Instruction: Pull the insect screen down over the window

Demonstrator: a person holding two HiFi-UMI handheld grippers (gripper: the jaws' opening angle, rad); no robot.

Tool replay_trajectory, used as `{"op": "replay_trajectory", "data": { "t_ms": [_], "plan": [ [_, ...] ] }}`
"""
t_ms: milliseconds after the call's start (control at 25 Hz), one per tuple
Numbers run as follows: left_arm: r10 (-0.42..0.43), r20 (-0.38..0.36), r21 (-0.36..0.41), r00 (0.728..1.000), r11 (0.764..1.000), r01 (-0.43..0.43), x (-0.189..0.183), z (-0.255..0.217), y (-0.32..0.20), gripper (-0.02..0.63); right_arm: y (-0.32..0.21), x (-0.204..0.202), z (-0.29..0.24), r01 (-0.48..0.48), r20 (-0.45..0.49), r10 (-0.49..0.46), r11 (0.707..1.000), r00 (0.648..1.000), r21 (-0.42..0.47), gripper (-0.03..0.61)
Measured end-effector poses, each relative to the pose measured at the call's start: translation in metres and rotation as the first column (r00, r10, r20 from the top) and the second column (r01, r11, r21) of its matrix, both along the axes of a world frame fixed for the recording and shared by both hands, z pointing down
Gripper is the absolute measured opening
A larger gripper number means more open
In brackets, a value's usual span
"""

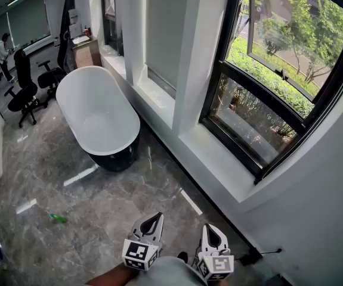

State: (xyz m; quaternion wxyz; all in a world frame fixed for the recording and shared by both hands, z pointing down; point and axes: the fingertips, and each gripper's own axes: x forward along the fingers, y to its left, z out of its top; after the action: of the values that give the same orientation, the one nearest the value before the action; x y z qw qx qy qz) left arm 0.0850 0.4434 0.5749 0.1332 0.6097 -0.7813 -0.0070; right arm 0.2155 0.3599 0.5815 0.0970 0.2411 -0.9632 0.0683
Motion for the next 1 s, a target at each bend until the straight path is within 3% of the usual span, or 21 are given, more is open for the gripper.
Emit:
{"op": "replay_trajectory", "data": {
  "t_ms": [520,1000],
  "plan": [
    [-0.018,-0.004,-0.005,1.0,1.0,0.018,-0.005,0.001,0.005,0.012,0.004,-0.013,-0.006,0.058,0.017,-0.058,0.998,0.998,0.003,-0.003],
    [-0.087,0.009,-0.012,0.996,0.996,0.087,-0.005,0.001,0.009,0.012,-0.003,-0.023,-0.01,0.138,0.024,-0.139,0.99,0.99,0.005,-0.003]
  ]
}}
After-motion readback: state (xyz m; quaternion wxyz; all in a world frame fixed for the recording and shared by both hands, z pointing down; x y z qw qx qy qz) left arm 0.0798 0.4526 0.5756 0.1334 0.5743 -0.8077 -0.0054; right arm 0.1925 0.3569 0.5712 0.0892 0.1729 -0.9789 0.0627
